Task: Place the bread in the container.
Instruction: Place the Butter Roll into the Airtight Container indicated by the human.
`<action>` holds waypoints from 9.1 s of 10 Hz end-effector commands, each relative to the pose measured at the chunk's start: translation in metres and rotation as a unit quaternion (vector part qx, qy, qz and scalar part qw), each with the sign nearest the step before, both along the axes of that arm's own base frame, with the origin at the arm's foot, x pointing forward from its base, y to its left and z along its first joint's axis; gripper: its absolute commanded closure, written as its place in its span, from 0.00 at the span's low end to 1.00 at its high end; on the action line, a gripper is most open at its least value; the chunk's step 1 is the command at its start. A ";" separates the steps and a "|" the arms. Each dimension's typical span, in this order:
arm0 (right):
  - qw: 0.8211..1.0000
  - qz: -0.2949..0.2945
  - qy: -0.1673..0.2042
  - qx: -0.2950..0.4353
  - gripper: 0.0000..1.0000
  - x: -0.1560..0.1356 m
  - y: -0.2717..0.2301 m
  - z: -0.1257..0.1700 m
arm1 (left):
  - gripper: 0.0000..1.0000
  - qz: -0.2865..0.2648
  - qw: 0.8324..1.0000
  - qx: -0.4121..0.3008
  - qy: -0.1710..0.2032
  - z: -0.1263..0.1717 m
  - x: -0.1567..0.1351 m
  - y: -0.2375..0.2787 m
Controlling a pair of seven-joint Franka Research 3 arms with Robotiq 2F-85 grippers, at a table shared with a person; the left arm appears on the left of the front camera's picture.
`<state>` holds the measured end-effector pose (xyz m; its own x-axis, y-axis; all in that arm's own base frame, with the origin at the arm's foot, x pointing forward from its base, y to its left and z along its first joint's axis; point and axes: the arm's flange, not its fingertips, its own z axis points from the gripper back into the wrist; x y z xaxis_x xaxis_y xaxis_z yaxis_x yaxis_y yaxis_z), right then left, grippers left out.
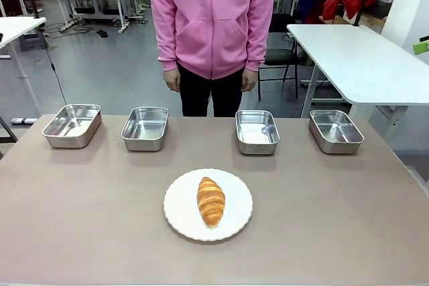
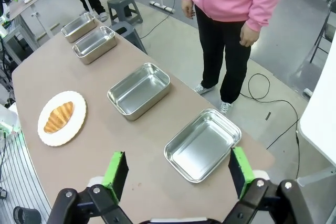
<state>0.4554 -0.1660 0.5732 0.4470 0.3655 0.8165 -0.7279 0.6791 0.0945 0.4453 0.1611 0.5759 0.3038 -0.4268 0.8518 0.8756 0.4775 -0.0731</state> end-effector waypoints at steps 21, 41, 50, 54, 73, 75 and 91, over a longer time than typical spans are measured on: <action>1.000 0.000 0.000 0.000 0.00 0.000 0.000 0.000 | 0.00 0.000 1.000 0.000 0.000 0.000 0.000 0.000; 1.000 0.000 0.000 0.000 0.00 0.000 0.000 0.000 | 0.00 0.000 1.000 0.000 0.000 0.000 0.000 0.000; 1.000 0.000 0.000 0.000 0.00 0.000 0.000 0.000 | 0.00 0.005 1.000 0.004 0.002 -0.001 0.001 0.001; 1.000 0.000 0.000 0.000 0.00 0.000 0.000 0.000 | 0.00 0.047 0.996 0.039 0.059 0.022 -0.012 -0.123; 1.000 0.000 0.000 0.000 0.00 0.000 0.000 0.000 | 0.00 0.260 0.928 0.143 0.224 -0.098 -0.108 -0.439; 1.000 0.000 0.000 0.000 0.00 0.000 0.000 0.000 | 0.00 0.293 0.911 0.158 0.245 -0.102 -0.107 -0.482; 1.000 0.000 0.000 0.000 0.00 0.000 0.000 0.000 | 0.00 0.415 0.808 0.217 0.358 -0.248 -0.099 -0.574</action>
